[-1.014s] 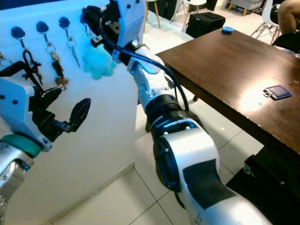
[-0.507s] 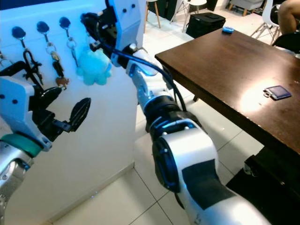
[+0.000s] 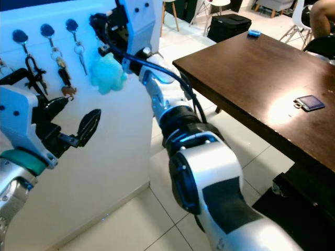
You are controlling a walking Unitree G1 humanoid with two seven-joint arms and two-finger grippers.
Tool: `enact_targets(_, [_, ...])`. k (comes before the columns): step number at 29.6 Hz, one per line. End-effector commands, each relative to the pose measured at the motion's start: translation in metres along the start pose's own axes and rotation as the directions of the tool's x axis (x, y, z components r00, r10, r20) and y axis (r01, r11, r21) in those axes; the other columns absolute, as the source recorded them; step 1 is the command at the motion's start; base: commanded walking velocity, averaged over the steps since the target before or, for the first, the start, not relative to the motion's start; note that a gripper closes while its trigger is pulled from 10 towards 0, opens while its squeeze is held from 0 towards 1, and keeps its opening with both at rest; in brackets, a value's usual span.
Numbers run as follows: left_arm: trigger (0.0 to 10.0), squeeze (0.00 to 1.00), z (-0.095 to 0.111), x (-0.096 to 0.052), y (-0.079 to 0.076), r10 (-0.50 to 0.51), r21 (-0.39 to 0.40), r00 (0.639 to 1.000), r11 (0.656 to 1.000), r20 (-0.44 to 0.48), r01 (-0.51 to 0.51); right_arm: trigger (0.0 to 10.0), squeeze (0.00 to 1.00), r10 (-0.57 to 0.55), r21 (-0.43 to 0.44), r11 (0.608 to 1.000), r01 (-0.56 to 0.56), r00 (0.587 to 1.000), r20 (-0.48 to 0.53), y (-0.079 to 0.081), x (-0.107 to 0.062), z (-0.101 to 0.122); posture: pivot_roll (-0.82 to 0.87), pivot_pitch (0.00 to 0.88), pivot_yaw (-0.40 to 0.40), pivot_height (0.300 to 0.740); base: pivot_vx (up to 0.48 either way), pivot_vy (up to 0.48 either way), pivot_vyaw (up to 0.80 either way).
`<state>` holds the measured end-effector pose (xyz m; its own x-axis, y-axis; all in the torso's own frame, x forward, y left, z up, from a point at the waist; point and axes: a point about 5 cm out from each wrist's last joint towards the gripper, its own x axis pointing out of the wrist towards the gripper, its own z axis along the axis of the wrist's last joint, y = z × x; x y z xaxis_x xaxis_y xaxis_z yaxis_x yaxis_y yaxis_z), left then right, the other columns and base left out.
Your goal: Hang keys on a hook
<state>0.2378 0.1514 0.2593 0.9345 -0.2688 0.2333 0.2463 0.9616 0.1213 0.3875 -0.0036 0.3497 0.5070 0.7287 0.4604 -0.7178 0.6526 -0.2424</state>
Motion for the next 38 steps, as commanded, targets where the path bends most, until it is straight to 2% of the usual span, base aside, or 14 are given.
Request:
enact_targets(1, [10.0, 0.00, 0.000, -0.002, -0.002, -0.009, 0.000, 1.000, 1.000, -0.005, 0.009, 10.0, 0.00, 0.074, -0.008, 0.997, -0.074, 0.997, -0.012, 0.013, 0.008, 0.001, 0.10, 0.047, 0.018, 0.740, 0.000, 0.000, 0.00])
enact_targets(9, [10.0, 0.00, 0.000, -0.002, -0.001, -0.004, 0.003, 1.000, 1.000, -0.005, 0.004, 10.0, 0.00, 0.155, 0.015, 0.988, -0.155, 0.986, -0.066, 0.024, 0.006, -0.012, 0.10, 0.046, 0.017, 0.740, 0.000, 0.000, 0.00])
enact_targets(18, [10.0, 0.00, 0.001, -0.002, -0.001, -0.003, 0.005, 1.000, 1.000, -0.005, 0.003, 10.0, 0.00, 0.150, 0.081, 0.986, -0.143, 0.984, -0.093, 0.023, 0.004, -0.018, 0.11, 0.045, 0.018, 0.740, 0.000, 0.000, 0.00])
enact_targets(20, [10.0, 0.00, 0.001, -0.002, 0.000, -0.004, 0.006, 1.000, 1.000, -0.006, 0.004, 10.0, 0.00, 0.146, 0.123, 0.983, -0.133, 0.983, -0.108, 0.022, 0.002, -0.023, 0.11, 0.047, 0.020, 0.740, 0.000, 0.000, 0.00])
enact_targets(26, [10.0, 0.00, 0.000, -0.002, -0.001, -0.003, 0.004, 1.000, 1.000, -0.008, 0.003, 10.0, 0.00, 0.139, 0.107, 0.986, -0.129, 0.987, -0.086, 0.025, -0.001, -0.027, 0.11, 0.054, 0.024, 0.740, 0.000, 0.000, 0.00])
enact_targets(27, [10.0, 0.00, 0.000, -0.002, -0.001, -0.004, 0.004, 1.000, 1.000, -0.011, 0.004, 10.0, 0.64, 0.120, 0.109, 0.988, -0.112, 0.990, -0.072, 0.024, -0.002, -0.028, 0.11, 0.054, 0.024, 0.740, 0.000, 0.000, 0.00])
enact_targets(30, [10.0, 0.00, -0.001, -0.001, -0.002, -0.004, 0.003, 1.000, 1.000, -0.013, 0.004, 10.0, 0.64, 0.100, 0.112, 0.989, -0.093, 0.993, -0.059, 0.023, -0.003, -0.028, 0.11, 0.054, 0.024, 0.740, 0.000, 0.000, 0.00])
enact_targets(31, [10.0, 0.00, -0.002, -0.001, -0.002, -0.008, 0.000, 1.000, 1.000, -0.015, 0.008, 10.0, 1.00, 0.104, 0.122, 0.988, -0.100, 0.994, -0.030, 0.022, -0.005, -0.027, 0.11, 0.054, 0.024, 0.740, 0.000, 0.000, 0.00])
enact_targets(32, [10.0, 0.00, -0.002, -0.001, -0.002, -0.008, 0.000, 1.000, 1.000, -0.015, 0.008, 10.0, 1.00, 0.104, 0.122, 0.988, -0.100, 0.994, -0.030, 0.022, -0.005, -0.027, 0.11, 0.054, 0.024, 0.740, 0.000, 0.000, 0.00])
enact_targets(34, [10.0, 0.00, -0.003, 0.001, -0.004, -0.015, -0.007, 1.000, 1.000, -0.017, 0.015, 10.0, 1.00, 0.105, 0.144, 0.984, -0.109, 0.994, 0.031, 0.018, -0.009, -0.022, 0.11, 0.054, 0.024, 0.740, 0.000, 0.000, 0.00])
enact_targets(38, [10.0, 0.00, -0.004, 0.001, -0.004, -0.017, -0.009, 1.000, 1.000, -0.017, 0.017, 10.0, 1.00, 0.105, 0.151, 0.982, -0.111, 0.993, 0.049, 0.016, -0.009, -0.020, 0.11, 0.054, 0.024, 0.740, 0.000, 0.000, 0.00])
